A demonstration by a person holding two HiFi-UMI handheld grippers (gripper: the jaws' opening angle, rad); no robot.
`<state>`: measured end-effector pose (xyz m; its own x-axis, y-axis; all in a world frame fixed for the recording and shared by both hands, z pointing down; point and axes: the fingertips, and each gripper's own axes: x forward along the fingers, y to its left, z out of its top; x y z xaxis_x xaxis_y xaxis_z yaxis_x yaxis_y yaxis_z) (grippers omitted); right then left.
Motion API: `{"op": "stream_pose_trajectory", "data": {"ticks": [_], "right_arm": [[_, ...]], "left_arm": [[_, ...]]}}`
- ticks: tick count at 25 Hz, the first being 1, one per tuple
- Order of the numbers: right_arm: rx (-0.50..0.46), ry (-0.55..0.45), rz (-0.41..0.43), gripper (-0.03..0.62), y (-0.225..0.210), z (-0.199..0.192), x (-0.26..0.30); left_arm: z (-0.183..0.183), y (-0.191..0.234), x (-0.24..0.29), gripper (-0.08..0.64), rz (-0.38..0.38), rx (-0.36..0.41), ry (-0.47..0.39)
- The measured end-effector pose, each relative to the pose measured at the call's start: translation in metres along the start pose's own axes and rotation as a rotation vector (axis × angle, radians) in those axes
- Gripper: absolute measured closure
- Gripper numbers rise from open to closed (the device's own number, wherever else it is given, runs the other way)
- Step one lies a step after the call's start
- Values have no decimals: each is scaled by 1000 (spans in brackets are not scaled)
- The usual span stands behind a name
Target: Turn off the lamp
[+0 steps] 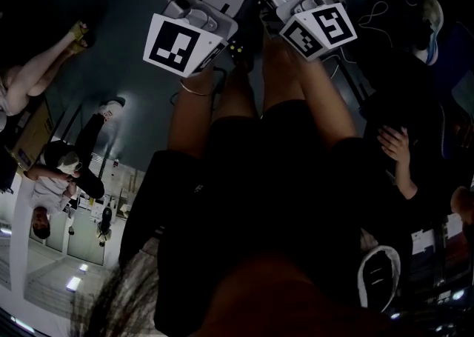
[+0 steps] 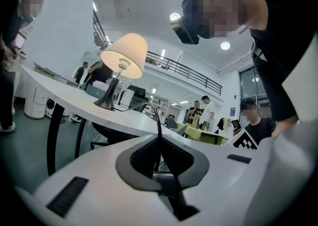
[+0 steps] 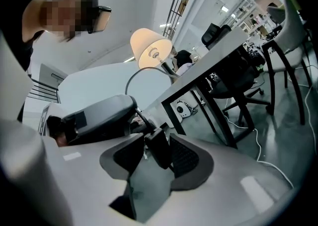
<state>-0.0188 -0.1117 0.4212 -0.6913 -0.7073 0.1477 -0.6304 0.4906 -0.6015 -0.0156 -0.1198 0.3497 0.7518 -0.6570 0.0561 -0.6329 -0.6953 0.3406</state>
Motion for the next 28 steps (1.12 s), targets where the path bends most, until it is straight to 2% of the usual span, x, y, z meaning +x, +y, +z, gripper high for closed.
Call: {"op": "stream_pose_trajectory", "data": {"ticks": [4,7,14,20,28], "right_arm": [[18,-12,-8,459,-2,3,0],[8,-18,-12,497,-3,5,-1],[33,-10,17,525,-4,7,-4],[40,-2,42,526,-3,8,-7],[49,-6,82,526,-1,16,-8]], "left_arm": [[-2,3,-1,538,17,-3,2],[-2,1,1,538,14,5,2],[-4,-3,4,538,-35,3,-2],[-8,-8,1,538,-79,129,43],[-29,2,-14,538,-31,109,85]]}}
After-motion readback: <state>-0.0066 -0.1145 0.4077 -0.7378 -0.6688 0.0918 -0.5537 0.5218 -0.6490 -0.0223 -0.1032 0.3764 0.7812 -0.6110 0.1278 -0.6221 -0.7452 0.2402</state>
